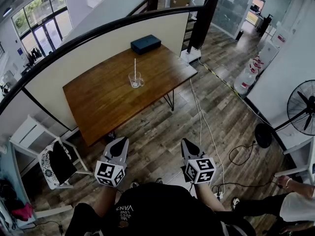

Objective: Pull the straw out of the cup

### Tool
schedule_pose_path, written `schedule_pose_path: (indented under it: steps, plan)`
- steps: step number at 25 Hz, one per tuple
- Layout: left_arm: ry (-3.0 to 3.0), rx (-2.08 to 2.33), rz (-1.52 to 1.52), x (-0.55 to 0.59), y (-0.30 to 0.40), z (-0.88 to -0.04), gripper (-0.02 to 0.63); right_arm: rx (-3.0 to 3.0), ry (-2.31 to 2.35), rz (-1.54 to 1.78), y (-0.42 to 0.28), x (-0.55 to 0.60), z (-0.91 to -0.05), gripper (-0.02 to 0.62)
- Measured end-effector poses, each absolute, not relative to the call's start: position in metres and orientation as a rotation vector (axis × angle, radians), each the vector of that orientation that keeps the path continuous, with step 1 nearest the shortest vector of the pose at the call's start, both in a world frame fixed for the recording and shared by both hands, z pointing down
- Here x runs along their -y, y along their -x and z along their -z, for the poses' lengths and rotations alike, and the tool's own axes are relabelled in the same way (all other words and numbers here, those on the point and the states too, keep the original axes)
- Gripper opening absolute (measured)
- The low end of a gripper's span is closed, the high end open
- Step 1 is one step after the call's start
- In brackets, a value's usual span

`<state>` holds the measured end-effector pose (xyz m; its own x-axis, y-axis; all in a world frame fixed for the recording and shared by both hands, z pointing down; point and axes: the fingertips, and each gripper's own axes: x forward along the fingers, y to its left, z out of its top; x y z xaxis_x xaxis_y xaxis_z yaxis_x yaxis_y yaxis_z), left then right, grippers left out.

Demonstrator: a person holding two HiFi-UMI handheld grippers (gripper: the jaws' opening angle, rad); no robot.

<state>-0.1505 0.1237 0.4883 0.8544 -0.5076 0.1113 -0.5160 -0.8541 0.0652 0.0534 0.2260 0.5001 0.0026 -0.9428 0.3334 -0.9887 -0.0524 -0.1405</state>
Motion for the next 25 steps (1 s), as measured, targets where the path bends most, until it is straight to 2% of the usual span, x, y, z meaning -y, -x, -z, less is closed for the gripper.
schedule_pose_path:
  steps: [13, 14, 15, 16, 17, 18, 25]
  plan:
    - [-2.880, 0.880, -0.103, -0.147, 0.119, -0.499, 0.014, 2.231, -2.087, -0.475, -0.083, -0.223, -0.494, 0.020]
    - [-2.873, 0.874, -0.098, -0.150, 0.117, -0.500, 0.020, 2.252, -2.091, -0.478, -0.085, -0.222, -0.493, 0.035]
    - [-2.864, 0.869, -0.098, -0.152, 0.116, -0.501, 0.025, 2.273, -2.094, -0.489, -0.086, -0.220, -0.492, 0.097]
    - [-2.854, 0.866, -0.105, -0.153, 0.115, -0.502, 0.073, 2.290, -2.092, -0.505, -0.087, -0.218, -0.491, 0.177]
    - [-2.843, 0.866, -0.119, -0.152, 0.114, -0.505, 0.141, 2.302, -2.085, -0.517, -0.088, -0.217, -0.492, 0.190]
    - [-2.835, 0.867, -0.133, -0.152, 0.114, -0.507, 0.155, 2.309, -2.074, -0.524, -0.087, -0.215, -0.493, 0.190]
    - [-2.820, 0.876, -0.154, -0.127, 0.107, -0.515, 0.155, 2.312, -2.049, -0.572, -0.093, -0.191, -0.503, 0.192]
